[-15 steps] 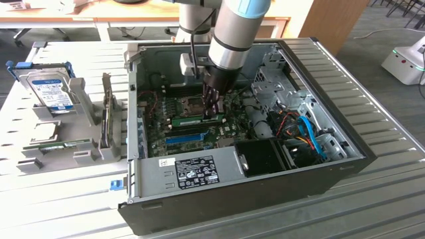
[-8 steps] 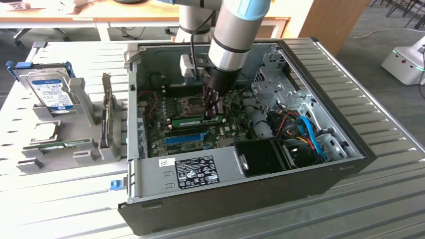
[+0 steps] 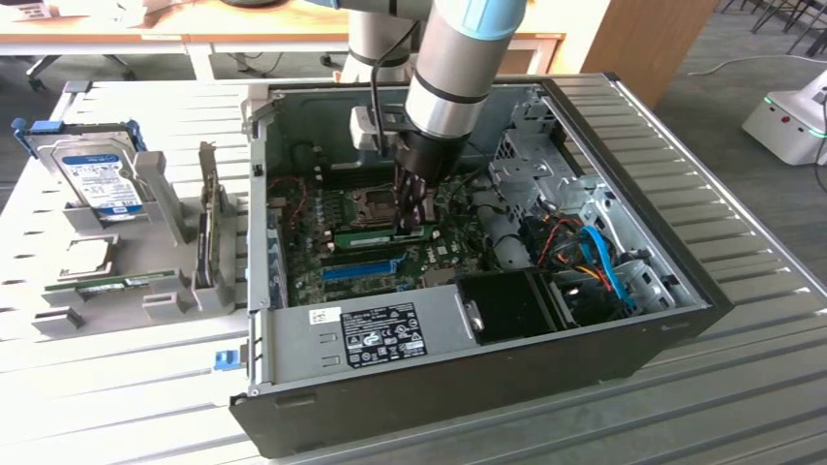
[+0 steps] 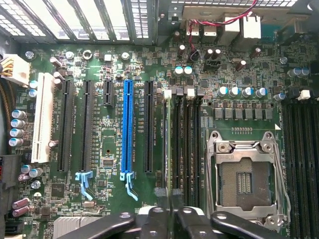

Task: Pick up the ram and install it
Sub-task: 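Insert the ram into the slot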

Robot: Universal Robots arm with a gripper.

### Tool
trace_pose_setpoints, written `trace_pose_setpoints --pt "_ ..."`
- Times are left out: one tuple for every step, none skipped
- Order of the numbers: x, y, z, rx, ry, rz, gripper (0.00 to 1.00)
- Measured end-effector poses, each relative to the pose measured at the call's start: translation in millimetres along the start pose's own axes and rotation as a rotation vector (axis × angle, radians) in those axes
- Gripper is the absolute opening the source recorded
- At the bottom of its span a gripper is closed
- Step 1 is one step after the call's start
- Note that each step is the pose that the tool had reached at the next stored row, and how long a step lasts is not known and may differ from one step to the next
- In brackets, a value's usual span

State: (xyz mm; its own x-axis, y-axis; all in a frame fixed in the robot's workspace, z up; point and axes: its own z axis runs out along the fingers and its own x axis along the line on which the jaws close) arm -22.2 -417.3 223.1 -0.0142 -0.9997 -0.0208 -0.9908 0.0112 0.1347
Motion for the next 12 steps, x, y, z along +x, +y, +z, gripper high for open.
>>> trace_pose_setpoints --pt "0.0 0.0 0.0 0.0000 0.0000 0.000 0.18" --pt "0.0 0.0 0.0 0.0000 0.0000 0.000 0.18" --pt "0.0 0.0 0.0 0.0000 0.0000 0.000 0.25" --pt "0.0 0.0 0.0 0.0000 0.0000 0.000 0.25" --pt "0.0 0.0 0.0 0.0000 0.0000 0.000 0.25" --pt "0.0 0.0 0.0 0.0000 0.0000 0.000 0.25" --pt "0.0 0.0 0.0 0.0000 0.0000 0.000 0.25" --pt "0.0 0.0 0.0 0.0000 0.0000 0.000 0.25" --pt "-0.1 0.0 -0.2 0.0000 -0.0002 0.000 0.25" --pt "0.0 0.1 -0.8 0.0000 0.0000 0.000 0.25" --pt "0.0 0.2 -1.7 0.0000 0.0000 0.000 0.25" --pt "-0.1 0.3 -2.6 0.0000 0.0000 0.000 0.25"
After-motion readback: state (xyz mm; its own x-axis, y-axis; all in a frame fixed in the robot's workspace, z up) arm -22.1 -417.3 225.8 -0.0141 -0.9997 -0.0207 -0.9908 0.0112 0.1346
